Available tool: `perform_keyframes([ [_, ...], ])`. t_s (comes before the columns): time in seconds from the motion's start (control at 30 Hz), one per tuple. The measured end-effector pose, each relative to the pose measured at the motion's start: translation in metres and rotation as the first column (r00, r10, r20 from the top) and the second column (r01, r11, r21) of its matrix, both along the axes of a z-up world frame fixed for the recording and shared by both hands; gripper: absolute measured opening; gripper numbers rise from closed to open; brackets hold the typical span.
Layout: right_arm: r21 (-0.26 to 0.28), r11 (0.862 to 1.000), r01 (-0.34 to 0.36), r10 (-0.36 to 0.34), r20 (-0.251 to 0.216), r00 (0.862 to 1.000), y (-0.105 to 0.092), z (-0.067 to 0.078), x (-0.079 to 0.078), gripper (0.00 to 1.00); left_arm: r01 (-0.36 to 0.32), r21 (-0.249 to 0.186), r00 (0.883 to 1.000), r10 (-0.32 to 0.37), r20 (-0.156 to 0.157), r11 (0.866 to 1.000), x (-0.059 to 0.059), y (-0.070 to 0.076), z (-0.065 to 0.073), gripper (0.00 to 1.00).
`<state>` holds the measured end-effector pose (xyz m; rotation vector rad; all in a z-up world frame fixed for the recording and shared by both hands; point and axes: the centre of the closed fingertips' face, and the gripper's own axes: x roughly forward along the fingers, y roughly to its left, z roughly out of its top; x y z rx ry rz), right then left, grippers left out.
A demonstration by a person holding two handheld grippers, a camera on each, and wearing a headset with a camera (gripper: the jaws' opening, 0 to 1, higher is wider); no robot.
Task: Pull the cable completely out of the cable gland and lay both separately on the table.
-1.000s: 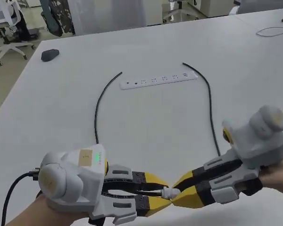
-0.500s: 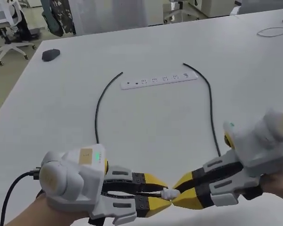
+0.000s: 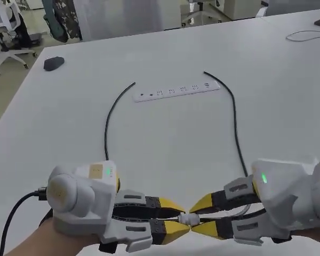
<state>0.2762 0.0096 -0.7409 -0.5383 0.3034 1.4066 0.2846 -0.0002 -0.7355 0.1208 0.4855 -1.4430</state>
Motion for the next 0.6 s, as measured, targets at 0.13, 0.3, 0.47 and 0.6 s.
perform_keyframes([
  [0.13,-0.005,1.0,-0.006,0.006,0.05,0.999,0.0,0.0,0.002,0.08,-0.01,-0.004,1.0,0.01,-0.001,1.0,0.001,0.0,0.001,0.15],
  [0.3,-0.034,0.997,0.073,-0.074,-0.04,0.996,-0.013,-0.008,0.012,0.08,-0.005,-0.001,1.0,0.005,0.012,1.0,0.002,0.002,0.001,0.15],
  [0.47,-0.035,0.997,0.068,-0.07,-0.07,0.995,-0.014,-0.008,0.007,0.0,-0.009,-0.008,1.0,0.009,0.017,1.0,0.004,0.004,0.002,0.15],
  [0.6,-0.043,0.996,0.081,-0.084,-0.073,0.994,-0.014,-0.01,0.007,0.0,-0.006,-0.002,1.0,0.007,0.025,1.0,0.002,0.003,0.003,0.15],
])
